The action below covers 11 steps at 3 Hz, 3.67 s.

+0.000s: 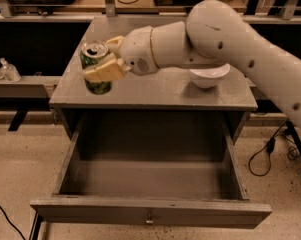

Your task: Place green can into top drawer

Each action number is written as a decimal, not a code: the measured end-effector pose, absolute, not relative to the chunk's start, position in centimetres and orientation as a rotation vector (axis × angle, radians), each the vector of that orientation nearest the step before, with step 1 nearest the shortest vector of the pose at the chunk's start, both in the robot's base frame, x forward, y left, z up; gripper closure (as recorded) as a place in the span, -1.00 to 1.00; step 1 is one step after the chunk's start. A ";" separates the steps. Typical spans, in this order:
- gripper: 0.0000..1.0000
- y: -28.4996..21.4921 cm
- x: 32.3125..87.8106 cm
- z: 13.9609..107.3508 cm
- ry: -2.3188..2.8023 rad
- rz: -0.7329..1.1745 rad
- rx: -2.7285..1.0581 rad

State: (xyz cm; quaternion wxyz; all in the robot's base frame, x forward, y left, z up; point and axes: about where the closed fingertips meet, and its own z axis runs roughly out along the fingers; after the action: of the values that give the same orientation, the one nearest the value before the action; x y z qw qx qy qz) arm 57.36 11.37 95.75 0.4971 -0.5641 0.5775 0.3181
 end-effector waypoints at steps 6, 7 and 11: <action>1.00 1.8 49.5 76.6 1.780 0.674 -1.312; 1.00 1.5 49.4 74.0 1.729 0.718 -1.310; 0.06 1.1 51.3 64.9 1.742 0.911 -1.230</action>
Offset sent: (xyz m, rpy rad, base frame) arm -0.1227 -0.1918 -0.1152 -0.4133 0.2548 -0.3333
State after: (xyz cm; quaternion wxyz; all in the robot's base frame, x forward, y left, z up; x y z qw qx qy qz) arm 51.32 1.06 64.90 0.3998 -0.4863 0.6885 0.3600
